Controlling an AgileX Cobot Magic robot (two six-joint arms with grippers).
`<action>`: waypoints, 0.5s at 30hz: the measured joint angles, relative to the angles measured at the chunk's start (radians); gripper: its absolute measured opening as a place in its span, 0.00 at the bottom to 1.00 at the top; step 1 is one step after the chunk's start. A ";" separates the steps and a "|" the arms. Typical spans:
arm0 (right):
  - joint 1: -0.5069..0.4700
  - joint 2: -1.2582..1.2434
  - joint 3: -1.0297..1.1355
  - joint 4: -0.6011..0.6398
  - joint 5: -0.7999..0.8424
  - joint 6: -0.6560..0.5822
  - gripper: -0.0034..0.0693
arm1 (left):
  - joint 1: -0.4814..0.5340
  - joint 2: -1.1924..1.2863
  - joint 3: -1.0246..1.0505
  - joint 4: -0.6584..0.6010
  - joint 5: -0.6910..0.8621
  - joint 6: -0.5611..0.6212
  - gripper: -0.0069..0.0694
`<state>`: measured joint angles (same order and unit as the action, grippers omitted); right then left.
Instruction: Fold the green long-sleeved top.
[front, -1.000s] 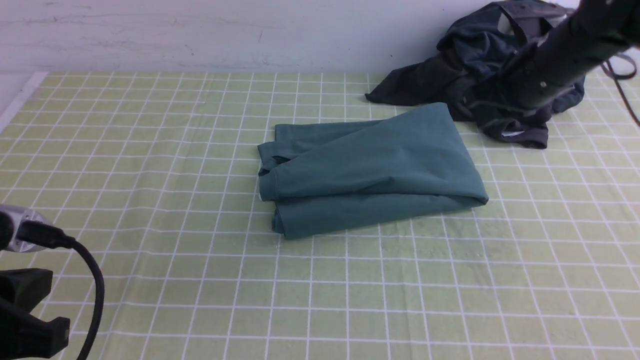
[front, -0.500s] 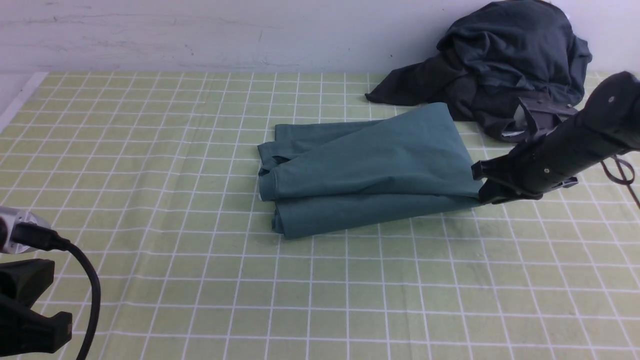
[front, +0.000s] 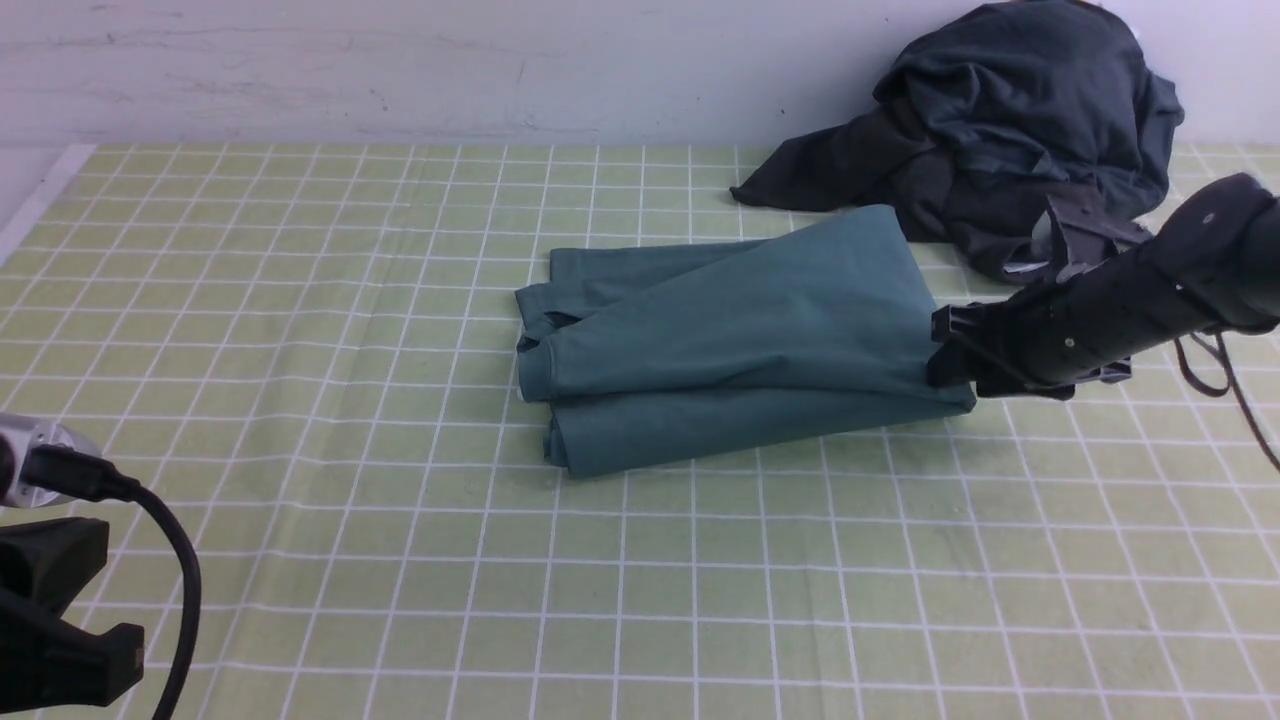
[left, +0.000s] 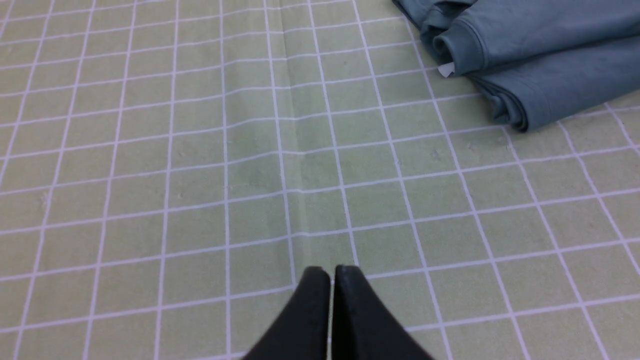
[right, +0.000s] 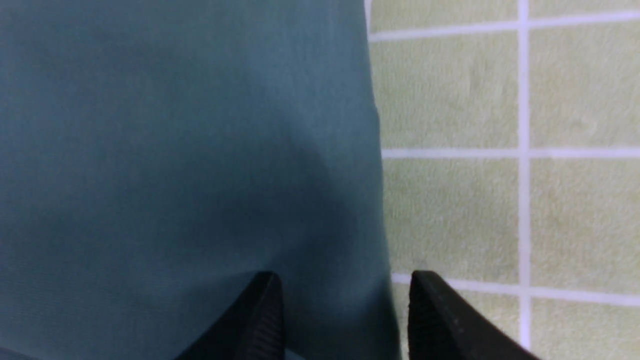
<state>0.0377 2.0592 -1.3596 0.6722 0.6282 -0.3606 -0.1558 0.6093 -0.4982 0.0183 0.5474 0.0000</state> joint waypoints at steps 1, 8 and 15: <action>0.000 0.005 0.000 0.008 0.013 -0.003 0.41 | 0.000 0.000 0.000 0.000 0.000 0.000 0.09; 0.001 -0.005 -0.001 0.018 0.084 -0.017 0.09 | 0.000 0.000 0.000 -0.002 0.002 0.000 0.09; 0.039 -0.070 0.002 -0.042 0.131 0.017 0.08 | 0.000 -0.001 0.000 -0.061 0.029 0.000 0.09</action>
<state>0.0770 1.9890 -1.3576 0.6299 0.7590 -0.3436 -0.1558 0.6084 -0.4982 -0.0427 0.5760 0.0000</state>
